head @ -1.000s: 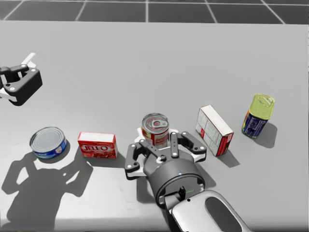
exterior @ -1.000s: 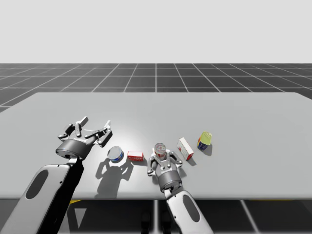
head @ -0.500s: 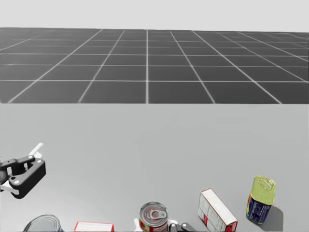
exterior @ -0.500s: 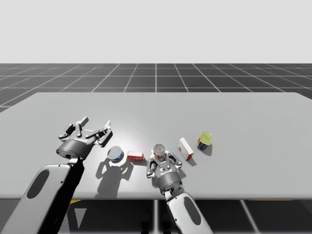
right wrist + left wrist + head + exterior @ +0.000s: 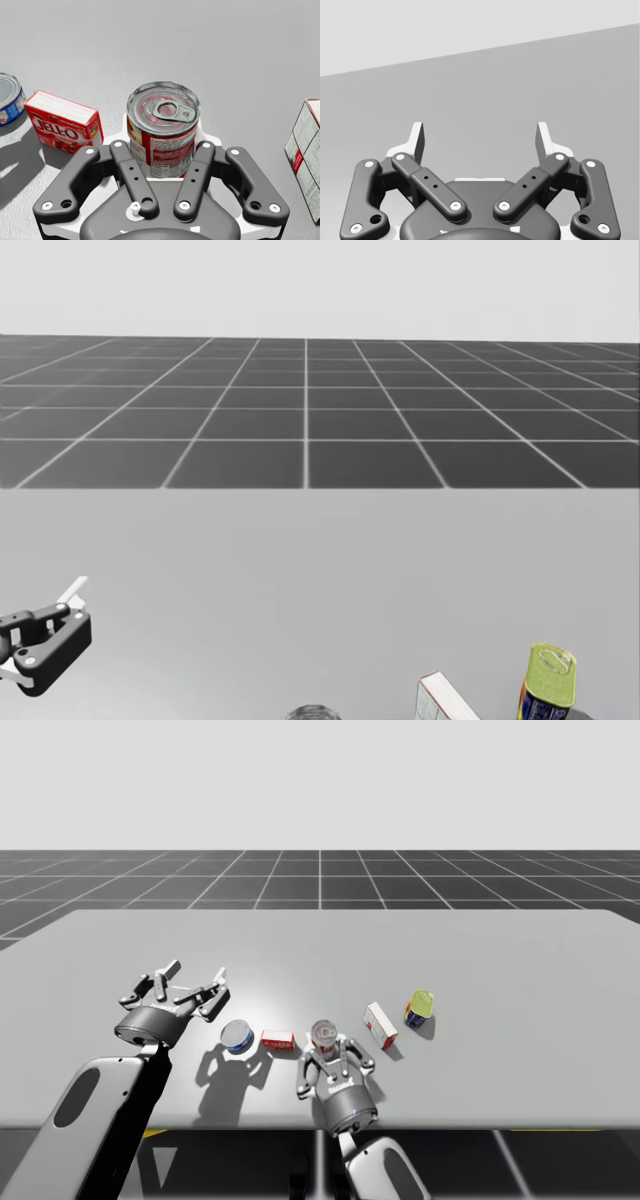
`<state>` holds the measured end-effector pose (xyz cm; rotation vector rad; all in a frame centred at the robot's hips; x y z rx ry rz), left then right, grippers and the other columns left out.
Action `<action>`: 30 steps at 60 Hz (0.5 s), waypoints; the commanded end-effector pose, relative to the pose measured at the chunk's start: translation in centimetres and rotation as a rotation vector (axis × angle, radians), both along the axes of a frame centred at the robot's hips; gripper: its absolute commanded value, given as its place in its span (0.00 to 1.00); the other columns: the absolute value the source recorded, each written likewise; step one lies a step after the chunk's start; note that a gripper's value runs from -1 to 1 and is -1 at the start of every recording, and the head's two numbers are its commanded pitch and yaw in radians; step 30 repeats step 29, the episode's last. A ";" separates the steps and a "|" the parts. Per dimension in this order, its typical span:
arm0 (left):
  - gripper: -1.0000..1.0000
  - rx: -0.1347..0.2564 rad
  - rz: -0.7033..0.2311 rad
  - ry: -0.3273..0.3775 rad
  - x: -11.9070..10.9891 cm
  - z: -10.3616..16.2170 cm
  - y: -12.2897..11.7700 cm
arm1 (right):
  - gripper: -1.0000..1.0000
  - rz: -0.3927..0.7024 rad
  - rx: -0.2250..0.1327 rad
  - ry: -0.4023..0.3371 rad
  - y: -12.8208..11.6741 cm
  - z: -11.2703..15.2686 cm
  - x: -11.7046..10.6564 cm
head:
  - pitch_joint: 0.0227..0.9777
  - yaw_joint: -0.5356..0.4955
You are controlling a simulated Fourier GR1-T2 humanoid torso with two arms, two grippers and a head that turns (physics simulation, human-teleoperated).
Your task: Pick up the tomato soup can and lift it.
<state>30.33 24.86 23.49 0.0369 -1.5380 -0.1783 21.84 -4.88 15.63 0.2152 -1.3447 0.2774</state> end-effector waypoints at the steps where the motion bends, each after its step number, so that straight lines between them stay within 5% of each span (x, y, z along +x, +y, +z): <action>1: 0.00 -0.001 0.003 0.000 0.0 0.0 0.1 | 1.00 -0.090 0.016 -0.133 -0.1 4.2 1.1 | 0.43 0.49; 30: 0.00 0.001 0.002 0.002 0.0 0.0 0.0 | 1.00 -0.106 0.076 -0.530 0.2 14.6 -0.2 | 0.42 0.49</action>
